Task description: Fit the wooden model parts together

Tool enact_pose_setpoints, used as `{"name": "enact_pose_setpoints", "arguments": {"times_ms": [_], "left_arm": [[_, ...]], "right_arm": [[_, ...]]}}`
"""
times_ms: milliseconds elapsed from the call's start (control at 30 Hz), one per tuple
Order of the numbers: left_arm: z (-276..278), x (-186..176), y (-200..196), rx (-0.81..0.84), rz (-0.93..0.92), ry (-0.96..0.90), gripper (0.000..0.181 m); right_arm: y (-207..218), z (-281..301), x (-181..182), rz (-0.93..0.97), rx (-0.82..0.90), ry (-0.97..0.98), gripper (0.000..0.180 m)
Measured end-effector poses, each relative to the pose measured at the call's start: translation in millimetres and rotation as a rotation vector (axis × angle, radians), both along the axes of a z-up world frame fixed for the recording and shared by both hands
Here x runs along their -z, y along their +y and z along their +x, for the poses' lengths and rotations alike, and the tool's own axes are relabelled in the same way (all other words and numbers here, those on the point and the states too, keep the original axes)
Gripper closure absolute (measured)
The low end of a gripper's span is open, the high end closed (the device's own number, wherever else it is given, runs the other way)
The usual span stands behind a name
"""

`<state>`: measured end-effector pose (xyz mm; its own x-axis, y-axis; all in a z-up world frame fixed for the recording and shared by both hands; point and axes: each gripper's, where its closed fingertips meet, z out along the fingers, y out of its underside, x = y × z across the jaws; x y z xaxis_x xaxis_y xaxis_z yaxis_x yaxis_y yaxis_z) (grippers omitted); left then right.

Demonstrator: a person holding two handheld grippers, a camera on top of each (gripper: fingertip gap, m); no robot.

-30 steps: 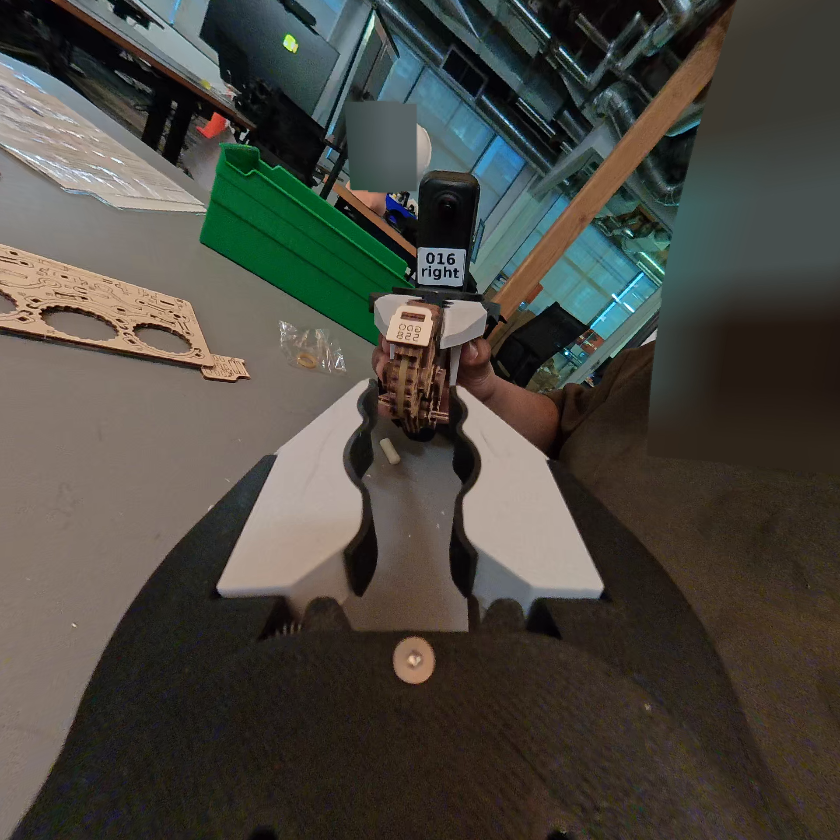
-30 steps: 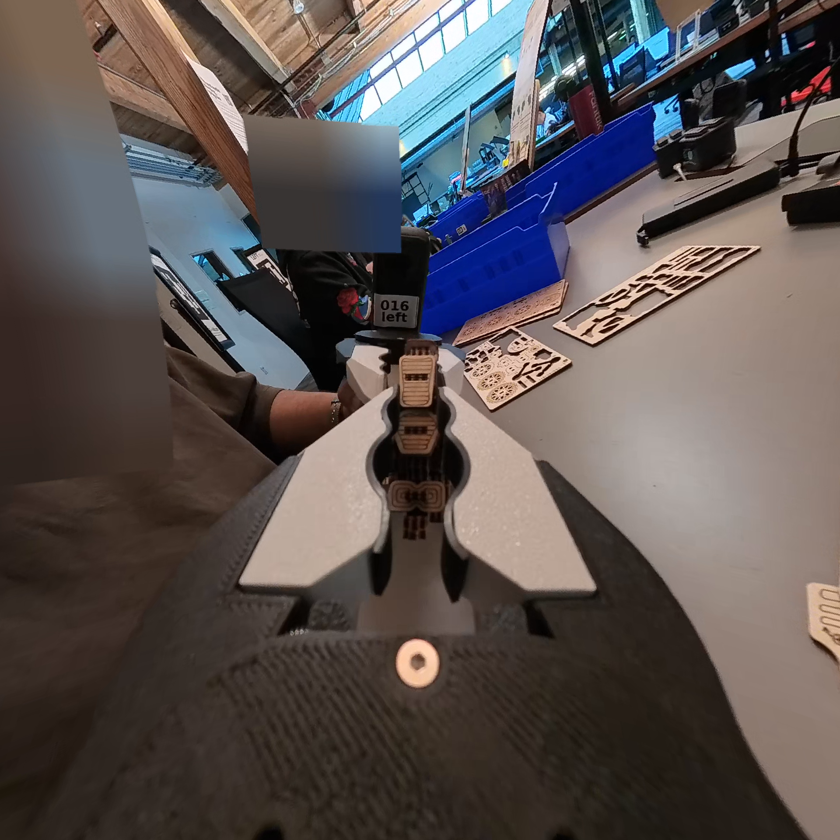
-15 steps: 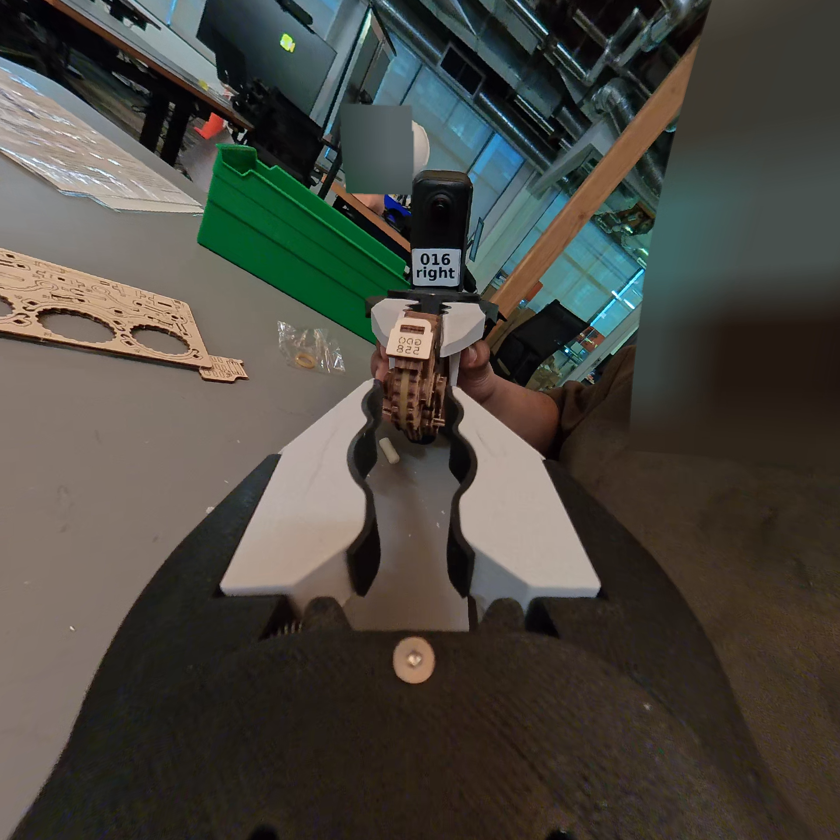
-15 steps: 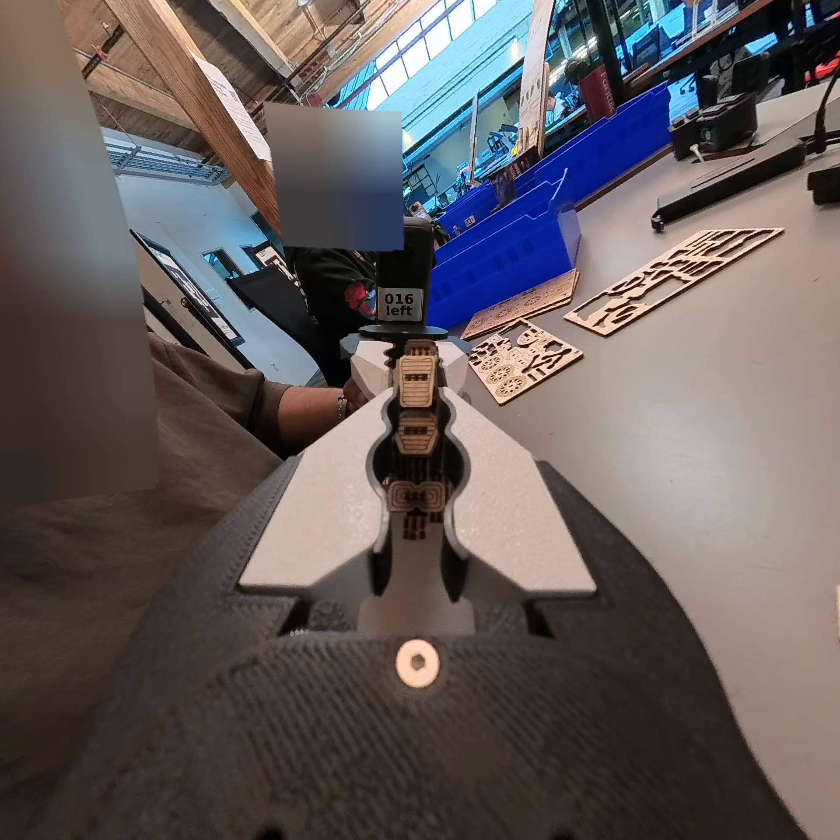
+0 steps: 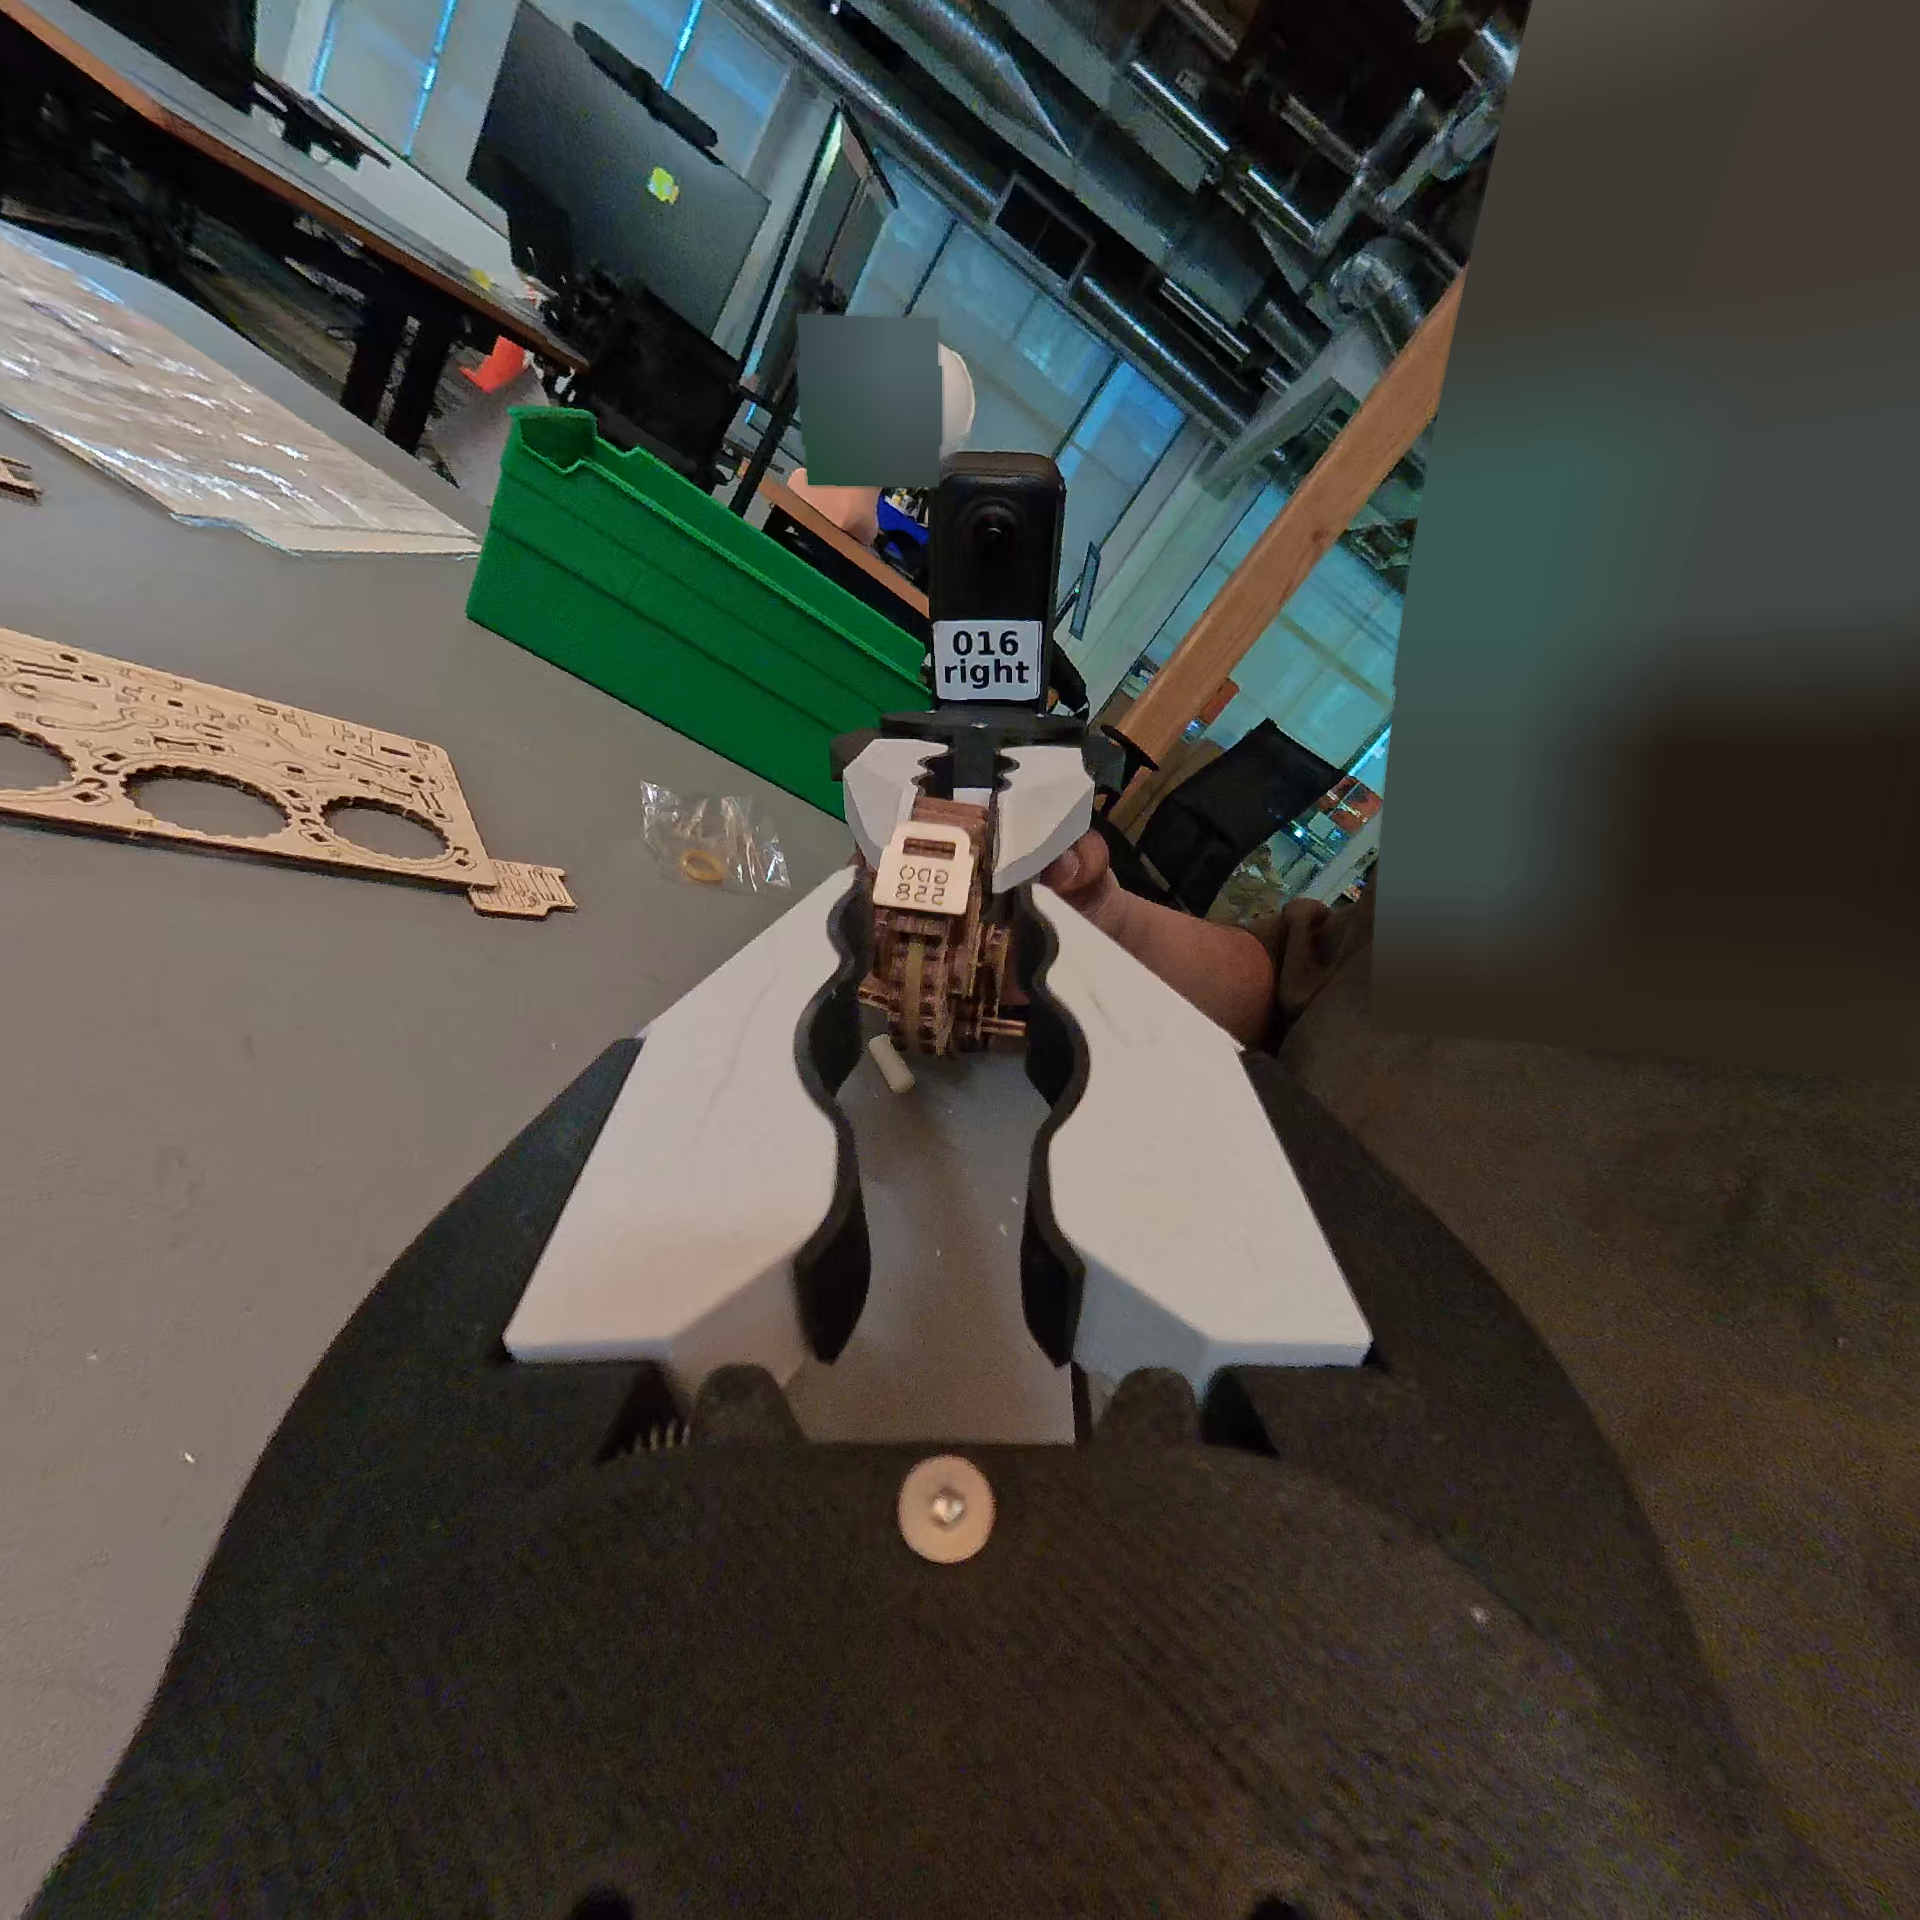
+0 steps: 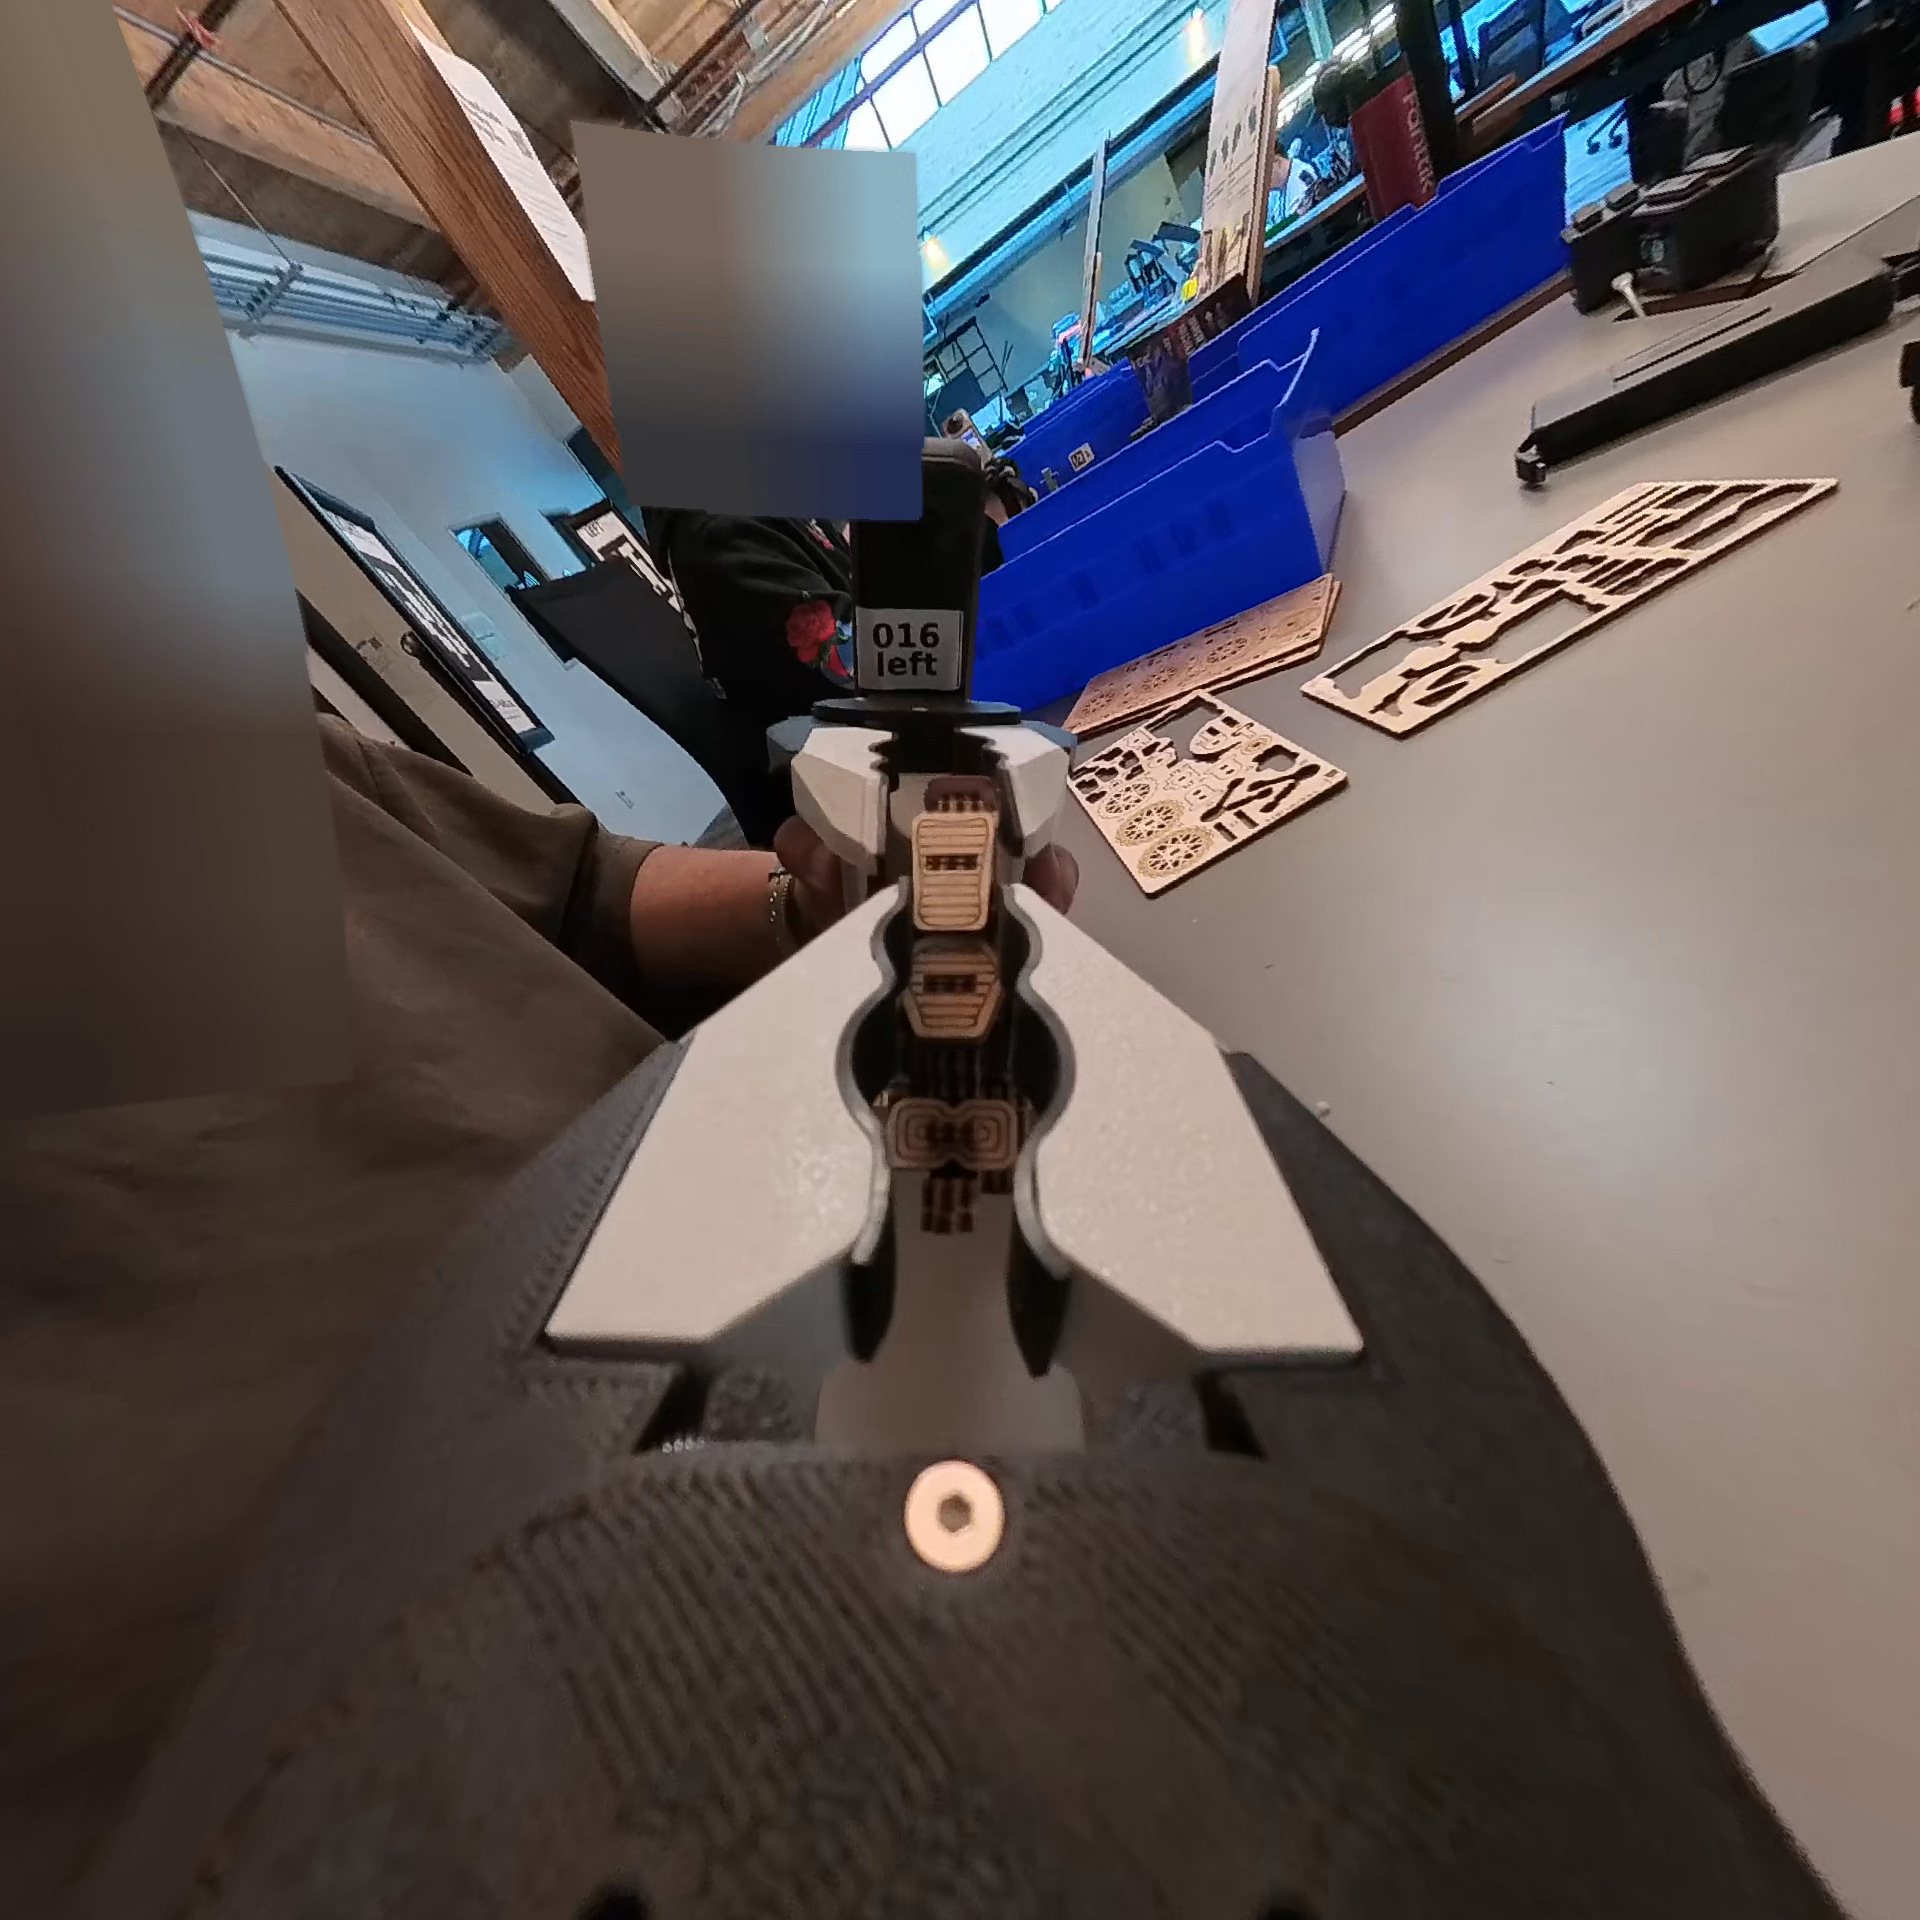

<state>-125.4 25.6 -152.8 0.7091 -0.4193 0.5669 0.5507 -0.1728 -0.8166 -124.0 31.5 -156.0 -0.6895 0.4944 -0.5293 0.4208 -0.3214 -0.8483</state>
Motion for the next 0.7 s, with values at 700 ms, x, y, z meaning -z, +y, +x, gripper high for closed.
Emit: {"name": "enact_pose_setpoints", "arguments": {"times_ms": [700], "left_arm": [[46.3, 32.6, -16.2, 0.152, -0.016, 0.669, 0.153]], "right_arm": [[-22.7, 37.8, 19.2, 0.692, -0.148, 0.422, 0.167]]}}
